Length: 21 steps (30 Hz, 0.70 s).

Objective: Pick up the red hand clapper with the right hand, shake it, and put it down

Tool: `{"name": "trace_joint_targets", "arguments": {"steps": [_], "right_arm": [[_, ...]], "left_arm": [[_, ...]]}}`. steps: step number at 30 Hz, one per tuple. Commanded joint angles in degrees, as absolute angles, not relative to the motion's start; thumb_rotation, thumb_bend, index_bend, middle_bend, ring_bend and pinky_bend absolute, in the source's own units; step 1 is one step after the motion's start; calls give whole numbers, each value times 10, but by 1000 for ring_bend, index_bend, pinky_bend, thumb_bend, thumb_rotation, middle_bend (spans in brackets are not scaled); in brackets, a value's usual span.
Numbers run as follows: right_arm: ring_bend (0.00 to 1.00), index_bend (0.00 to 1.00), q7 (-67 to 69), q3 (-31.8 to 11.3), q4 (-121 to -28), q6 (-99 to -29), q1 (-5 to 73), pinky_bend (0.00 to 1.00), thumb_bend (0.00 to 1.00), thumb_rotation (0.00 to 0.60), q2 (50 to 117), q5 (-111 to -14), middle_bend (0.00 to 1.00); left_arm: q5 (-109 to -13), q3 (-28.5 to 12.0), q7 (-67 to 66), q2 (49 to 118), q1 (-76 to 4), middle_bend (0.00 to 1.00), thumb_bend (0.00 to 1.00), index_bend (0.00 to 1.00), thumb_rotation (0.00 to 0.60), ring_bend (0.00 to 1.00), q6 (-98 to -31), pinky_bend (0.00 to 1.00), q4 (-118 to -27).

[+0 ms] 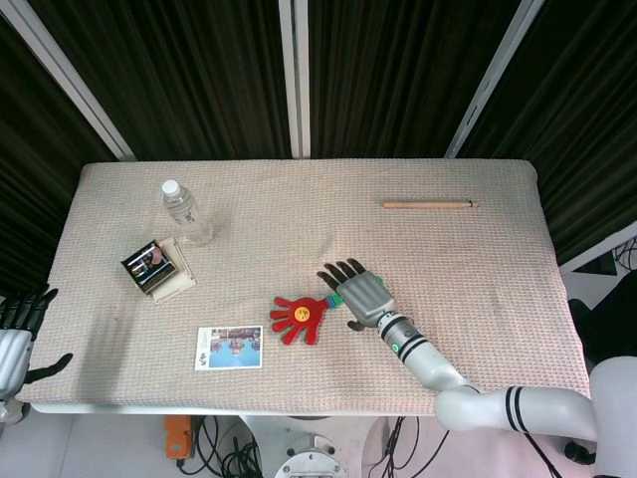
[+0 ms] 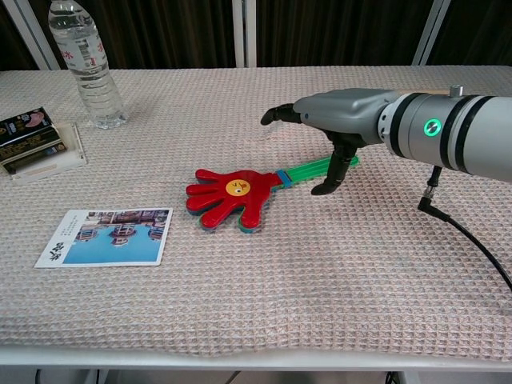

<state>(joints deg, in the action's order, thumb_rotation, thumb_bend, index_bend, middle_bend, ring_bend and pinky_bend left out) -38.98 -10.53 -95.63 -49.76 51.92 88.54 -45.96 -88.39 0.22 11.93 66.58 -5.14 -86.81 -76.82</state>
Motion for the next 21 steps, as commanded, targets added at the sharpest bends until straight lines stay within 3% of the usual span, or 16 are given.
{"name": "trace_joint_targets", "arguments": {"steps": [1, 9, 21], "right_arm": [[0, 0, -403, -102, -934, -514, 533, 0, 99, 600, 909, -445, 0], [0, 18, -414, -97, -881, -513, 560, 0, 114, 600, 952, -408, 0], [0, 233, -382, -100, -840, -506, 574, 0, 166, 600, 988, -419, 0]], "left_arm": [[-884, 1, 122, 666, -51, 27, 155, 19, 600, 0, -868, 37, -767], [-886, -1, 127, 665, -49, 26, 155, 19, 600, 0, -872, 37, -764], [-889, -3, 133, 666, -43, 26, 154, 19, 600, 0, -882, 35, -760]]}}
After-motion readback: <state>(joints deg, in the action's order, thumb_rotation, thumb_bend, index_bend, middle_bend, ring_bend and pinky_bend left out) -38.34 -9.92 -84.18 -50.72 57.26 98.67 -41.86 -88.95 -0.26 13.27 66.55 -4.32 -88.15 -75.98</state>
